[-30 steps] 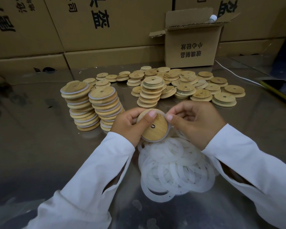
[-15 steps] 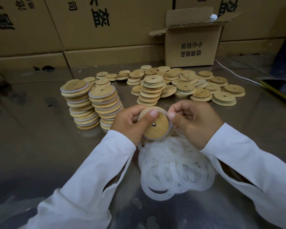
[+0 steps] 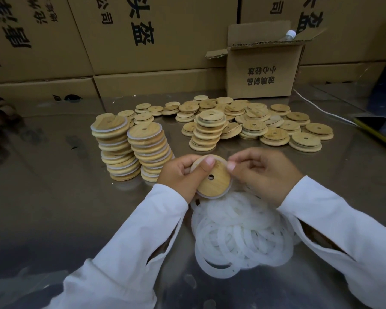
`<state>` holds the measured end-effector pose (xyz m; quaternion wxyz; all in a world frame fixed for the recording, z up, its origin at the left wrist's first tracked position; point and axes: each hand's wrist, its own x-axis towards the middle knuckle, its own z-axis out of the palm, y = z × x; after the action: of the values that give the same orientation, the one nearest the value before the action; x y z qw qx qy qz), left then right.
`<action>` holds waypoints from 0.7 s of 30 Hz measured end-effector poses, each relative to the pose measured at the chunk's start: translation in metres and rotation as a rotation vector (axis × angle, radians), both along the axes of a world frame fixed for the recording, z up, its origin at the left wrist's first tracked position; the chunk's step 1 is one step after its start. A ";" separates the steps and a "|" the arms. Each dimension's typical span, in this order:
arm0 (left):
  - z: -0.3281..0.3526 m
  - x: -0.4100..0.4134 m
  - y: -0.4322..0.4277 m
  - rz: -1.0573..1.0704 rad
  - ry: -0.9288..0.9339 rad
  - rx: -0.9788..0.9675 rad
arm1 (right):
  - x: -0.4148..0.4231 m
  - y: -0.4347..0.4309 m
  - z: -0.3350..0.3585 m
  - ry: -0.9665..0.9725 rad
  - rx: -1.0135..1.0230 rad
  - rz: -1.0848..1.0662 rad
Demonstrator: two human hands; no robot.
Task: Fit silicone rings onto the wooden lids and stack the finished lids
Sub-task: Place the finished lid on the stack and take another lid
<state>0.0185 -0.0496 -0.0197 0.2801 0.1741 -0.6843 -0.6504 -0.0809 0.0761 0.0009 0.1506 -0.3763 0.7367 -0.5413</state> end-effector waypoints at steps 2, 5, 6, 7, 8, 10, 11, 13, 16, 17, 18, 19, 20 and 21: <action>0.001 -0.001 0.000 0.026 0.003 0.002 | 0.003 -0.002 -0.001 0.058 0.053 0.033; 0.004 0.000 0.002 0.056 0.008 -0.025 | 0.002 -0.004 0.006 0.049 0.065 0.072; 0.004 0.000 0.002 0.069 0.000 -0.034 | 0.000 -0.005 0.009 0.047 0.080 0.071; 0.005 0.000 0.003 0.088 -0.010 -0.039 | -0.004 -0.008 0.013 0.053 0.094 0.049; 0.005 0.000 0.003 0.112 -0.019 -0.044 | -0.010 -0.012 0.016 0.060 0.107 0.008; 0.004 0.000 0.002 0.216 -0.069 -0.130 | -0.022 -0.023 0.023 0.054 0.151 -0.093; 0.004 0.000 0.001 0.285 -0.116 -0.191 | -0.028 -0.031 0.025 0.041 0.193 -0.132; 0.003 0.000 -0.002 0.392 -0.208 -0.242 | -0.035 -0.047 0.027 -0.022 0.314 -0.174; 0.001 0.001 -0.012 0.436 -0.326 -0.192 | -0.038 -0.073 0.022 -0.147 0.470 -0.198; 0.000 0.001 -0.015 0.425 -0.362 -0.180 | -0.038 -0.081 0.019 -0.181 0.495 -0.200; 0.000 0.000 -0.017 0.407 -0.394 -0.174 | -0.037 -0.088 0.018 -0.215 0.508 -0.199; -0.001 0.000 -0.017 0.391 -0.417 -0.175 | -0.036 -0.094 0.017 -0.245 0.518 -0.193; -0.001 0.000 -0.017 0.379 -0.435 -0.183 | -0.035 -0.098 0.016 -0.269 0.531 -0.185; -0.002 -0.001 -0.017 0.373 -0.447 -0.200 | -0.033 -0.102 0.015 -0.279 0.550 -0.176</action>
<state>0.0176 -0.0662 -0.0217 0.2528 0.4069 -0.7459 -0.4628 -0.1139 -0.0258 0.0163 0.2988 -0.1784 0.8573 -0.3793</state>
